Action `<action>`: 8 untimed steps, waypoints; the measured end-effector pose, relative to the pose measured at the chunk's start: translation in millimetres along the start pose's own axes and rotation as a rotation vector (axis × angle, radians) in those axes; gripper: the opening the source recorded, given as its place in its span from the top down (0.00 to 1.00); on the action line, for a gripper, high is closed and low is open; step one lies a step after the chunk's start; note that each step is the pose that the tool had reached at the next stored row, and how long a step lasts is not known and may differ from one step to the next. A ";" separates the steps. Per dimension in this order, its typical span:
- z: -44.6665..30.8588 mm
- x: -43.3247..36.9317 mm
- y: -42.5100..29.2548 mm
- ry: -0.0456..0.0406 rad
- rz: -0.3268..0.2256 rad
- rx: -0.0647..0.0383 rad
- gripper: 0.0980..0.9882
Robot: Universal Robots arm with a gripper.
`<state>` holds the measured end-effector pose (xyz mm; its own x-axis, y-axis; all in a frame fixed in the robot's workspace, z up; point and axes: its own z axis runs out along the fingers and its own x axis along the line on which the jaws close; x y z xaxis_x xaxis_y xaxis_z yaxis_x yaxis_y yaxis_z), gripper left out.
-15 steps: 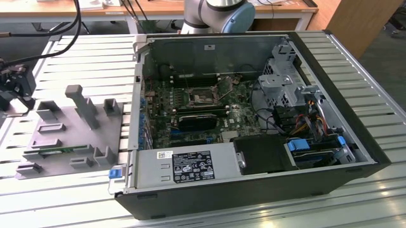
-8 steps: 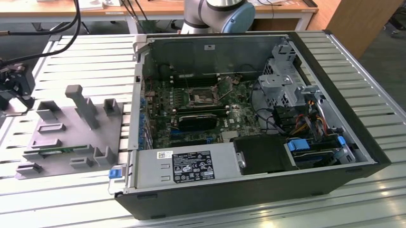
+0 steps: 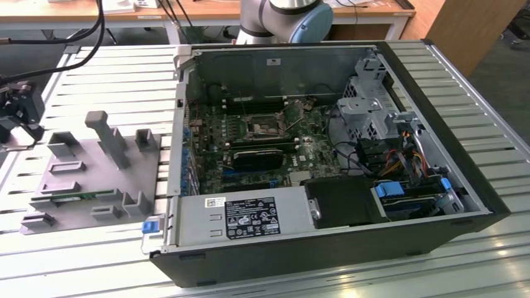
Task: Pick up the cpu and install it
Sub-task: 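Pick up the cpu and move it towards the insertion slot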
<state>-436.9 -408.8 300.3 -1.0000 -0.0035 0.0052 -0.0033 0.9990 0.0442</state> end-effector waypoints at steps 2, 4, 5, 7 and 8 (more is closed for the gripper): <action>-0.7 0.0 0.0 0.0000 0.000 0.000 0.52; -1.3 0.0 0.1 0.0001 0.000 0.000 0.52; -1.5 0.0 0.1 0.0001 0.000 0.000 0.52; -2.3 0.0 0.1 0.0002 0.000 0.000 0.52; -2.7 0.0 0.1 0.0002 0.000 0.000 0.52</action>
<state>-436.8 -408.8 303.0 -1.0000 -0.0035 0.0054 -0.0033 0.9990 0.0442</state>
